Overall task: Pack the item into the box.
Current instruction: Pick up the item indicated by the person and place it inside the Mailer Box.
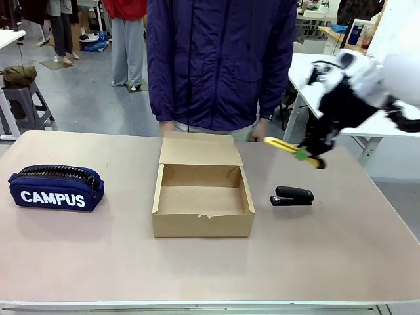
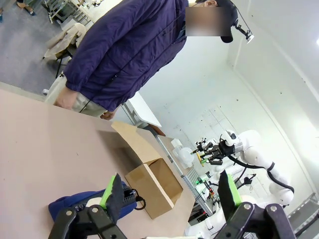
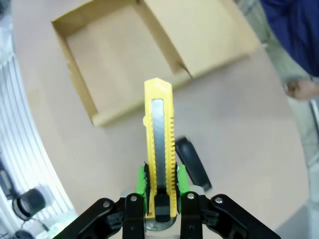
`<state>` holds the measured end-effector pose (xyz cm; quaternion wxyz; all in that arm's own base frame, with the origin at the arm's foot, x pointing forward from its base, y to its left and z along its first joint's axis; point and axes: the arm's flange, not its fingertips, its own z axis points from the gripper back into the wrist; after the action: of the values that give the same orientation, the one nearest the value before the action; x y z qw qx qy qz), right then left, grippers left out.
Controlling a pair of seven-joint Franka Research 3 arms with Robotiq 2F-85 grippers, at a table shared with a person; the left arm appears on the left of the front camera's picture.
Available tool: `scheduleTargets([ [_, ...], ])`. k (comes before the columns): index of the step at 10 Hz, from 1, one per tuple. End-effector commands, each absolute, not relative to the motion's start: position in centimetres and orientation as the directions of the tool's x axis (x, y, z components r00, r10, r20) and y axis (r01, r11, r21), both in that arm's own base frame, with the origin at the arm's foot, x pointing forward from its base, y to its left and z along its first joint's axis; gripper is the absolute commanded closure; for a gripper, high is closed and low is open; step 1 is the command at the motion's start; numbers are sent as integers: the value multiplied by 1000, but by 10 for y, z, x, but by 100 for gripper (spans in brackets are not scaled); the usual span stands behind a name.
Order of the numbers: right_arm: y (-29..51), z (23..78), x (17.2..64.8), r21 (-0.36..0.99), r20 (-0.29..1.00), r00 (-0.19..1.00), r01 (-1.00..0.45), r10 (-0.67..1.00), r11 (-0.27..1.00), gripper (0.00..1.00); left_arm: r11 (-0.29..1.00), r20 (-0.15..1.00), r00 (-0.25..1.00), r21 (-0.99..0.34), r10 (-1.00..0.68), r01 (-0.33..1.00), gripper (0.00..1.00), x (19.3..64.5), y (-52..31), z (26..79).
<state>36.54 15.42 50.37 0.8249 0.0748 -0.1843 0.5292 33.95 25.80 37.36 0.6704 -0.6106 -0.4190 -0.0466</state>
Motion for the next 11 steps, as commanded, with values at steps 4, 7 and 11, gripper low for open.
scheduleTargets([
  [4,286,451,378,-103,414,206,-957,886,271,85,258,631,641,-771,438,582,0,339,259,373],
  [7,332,401,375,-125,477,96,-977,874,175,85,258,631,641,-771,438,582,0,339,259,373],
  [11,331,358,381,-92,392,16,-994,920,57,85,258,631,641,-771,438,582,0,339,259,373],
])
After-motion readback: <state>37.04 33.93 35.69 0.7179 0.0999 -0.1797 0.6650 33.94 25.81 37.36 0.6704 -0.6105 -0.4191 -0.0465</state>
